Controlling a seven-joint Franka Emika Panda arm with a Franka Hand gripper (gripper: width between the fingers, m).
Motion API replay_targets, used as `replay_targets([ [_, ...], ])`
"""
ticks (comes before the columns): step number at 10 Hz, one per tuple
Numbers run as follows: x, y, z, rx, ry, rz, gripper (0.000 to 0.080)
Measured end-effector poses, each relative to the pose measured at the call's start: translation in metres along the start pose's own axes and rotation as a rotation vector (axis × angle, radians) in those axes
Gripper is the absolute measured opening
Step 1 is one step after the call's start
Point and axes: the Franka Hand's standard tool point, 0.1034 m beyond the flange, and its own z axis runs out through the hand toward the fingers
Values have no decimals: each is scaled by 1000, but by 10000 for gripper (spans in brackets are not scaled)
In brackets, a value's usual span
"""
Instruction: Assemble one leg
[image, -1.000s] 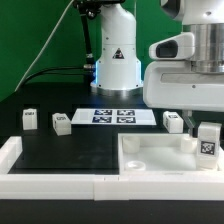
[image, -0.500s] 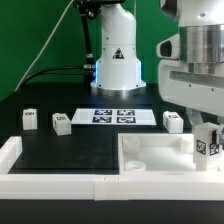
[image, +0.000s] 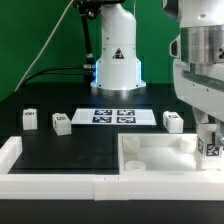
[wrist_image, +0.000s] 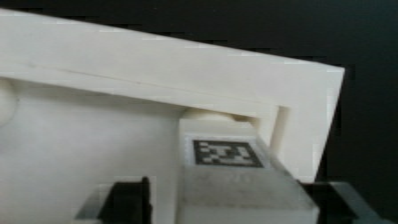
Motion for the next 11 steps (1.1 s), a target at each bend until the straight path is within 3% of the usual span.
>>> replay_targets([
  [1, 1, 0, 0, -1, 1, -86, 521],
  [2, 1, 0, 0, -2, 3, -238, 622],
  [3, 1, 0, 0, -3, 5, -379, 641],
  [7, 1, 0, 0, -17, 19, -855, 649],
  [8, 0, 0, -1, -25, 15, -954, 649],
  [10, 3, -6, -1, -71, 7, -1284, 649],
  [11, 6, -7, -1, -73, 7, -1367, 649],
])
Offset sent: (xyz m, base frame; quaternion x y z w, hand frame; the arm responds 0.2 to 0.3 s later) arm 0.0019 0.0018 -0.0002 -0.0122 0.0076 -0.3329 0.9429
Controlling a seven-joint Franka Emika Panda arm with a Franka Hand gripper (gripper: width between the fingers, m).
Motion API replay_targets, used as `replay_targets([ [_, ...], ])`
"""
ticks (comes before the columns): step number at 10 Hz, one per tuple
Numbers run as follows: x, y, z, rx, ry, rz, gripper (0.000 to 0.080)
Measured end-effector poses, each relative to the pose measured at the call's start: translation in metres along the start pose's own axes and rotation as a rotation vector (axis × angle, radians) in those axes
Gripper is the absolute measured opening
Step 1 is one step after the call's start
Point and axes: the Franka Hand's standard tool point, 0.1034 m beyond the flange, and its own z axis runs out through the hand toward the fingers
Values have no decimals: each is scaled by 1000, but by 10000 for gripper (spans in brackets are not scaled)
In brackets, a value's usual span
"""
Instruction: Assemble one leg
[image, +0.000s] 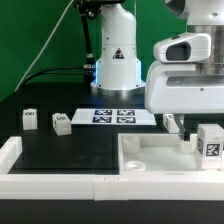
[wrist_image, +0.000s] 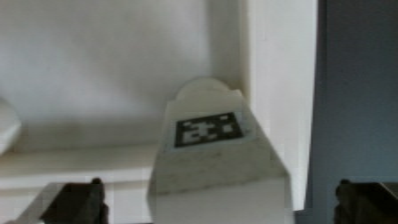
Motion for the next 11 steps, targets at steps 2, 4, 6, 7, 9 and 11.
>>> replay_targets([
  [2, 1, 8, 0, -11, -1, -205, 649],
  [4, 1, 8, 0, -12, -2, -211, 526],
  [6, 1, 8, 0, -12, -2, -211, 290],
  [7, 1, 8, 0, -12, -2, -210, 290],
  [9, 1, 8, 0, -11, -2, -174, 290],
  [11, 0, 6, 2, -6, 17, 90, 290],
])
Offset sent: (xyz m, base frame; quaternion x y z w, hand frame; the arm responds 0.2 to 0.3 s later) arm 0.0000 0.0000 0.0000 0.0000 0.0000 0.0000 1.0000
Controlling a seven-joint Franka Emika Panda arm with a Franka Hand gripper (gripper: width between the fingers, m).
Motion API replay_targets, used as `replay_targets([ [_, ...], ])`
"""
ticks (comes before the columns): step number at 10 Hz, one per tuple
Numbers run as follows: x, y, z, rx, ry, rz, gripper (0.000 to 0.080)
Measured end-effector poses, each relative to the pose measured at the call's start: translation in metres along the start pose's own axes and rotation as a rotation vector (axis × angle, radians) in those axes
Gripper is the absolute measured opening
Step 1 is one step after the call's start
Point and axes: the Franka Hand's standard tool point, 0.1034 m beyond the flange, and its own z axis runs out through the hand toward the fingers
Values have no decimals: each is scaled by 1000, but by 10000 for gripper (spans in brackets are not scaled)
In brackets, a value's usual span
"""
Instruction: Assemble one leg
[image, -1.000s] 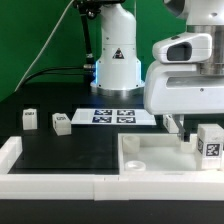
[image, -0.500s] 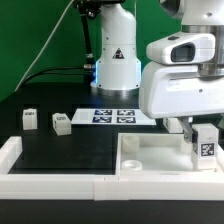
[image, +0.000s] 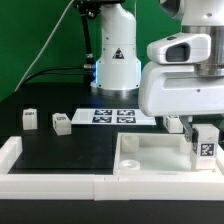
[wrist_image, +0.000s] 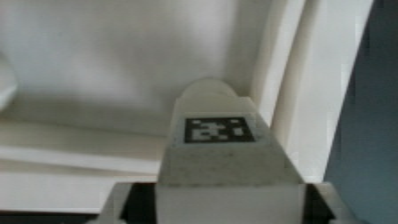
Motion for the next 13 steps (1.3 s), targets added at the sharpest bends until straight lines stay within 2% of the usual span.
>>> replay_targets([
  [3, -4, -4, 1, 22, 7, 428, 290],
  [7, -4, -2, 2, 42, -10, 955, 291],
  [9, -4, -3, 2, 44, -15, 1211, 291],
  [12, -4, -3, 2, 46, -22, 1428, 291],
  [13, -5, -3, 2, 46, -21, 1385, 406],
])
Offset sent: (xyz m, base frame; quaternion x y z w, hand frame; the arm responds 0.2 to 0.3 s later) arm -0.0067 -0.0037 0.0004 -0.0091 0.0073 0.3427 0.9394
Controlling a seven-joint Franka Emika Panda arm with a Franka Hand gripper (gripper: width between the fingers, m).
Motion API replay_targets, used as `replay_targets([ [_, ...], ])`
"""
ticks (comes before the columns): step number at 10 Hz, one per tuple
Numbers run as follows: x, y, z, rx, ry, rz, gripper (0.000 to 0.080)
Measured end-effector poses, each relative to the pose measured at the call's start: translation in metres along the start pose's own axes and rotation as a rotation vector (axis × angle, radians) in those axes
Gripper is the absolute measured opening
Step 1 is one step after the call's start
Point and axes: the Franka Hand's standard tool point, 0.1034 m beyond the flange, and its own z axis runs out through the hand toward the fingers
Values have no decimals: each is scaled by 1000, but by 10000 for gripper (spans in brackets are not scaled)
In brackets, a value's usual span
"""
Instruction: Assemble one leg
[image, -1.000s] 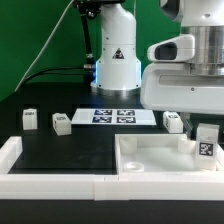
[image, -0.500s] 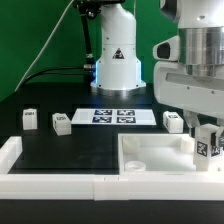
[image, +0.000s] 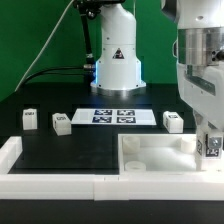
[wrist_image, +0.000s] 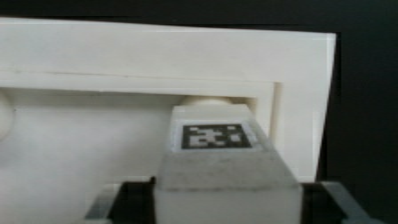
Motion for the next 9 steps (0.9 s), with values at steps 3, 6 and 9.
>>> replay_targets([
  [3, -1, 0, 1, 0, -1, -118, 629],
  [6, -5, 1, 1, -3, 1, -546, 648],
  [9, -6, 1, 2, -9, 5, -872, 649],
])
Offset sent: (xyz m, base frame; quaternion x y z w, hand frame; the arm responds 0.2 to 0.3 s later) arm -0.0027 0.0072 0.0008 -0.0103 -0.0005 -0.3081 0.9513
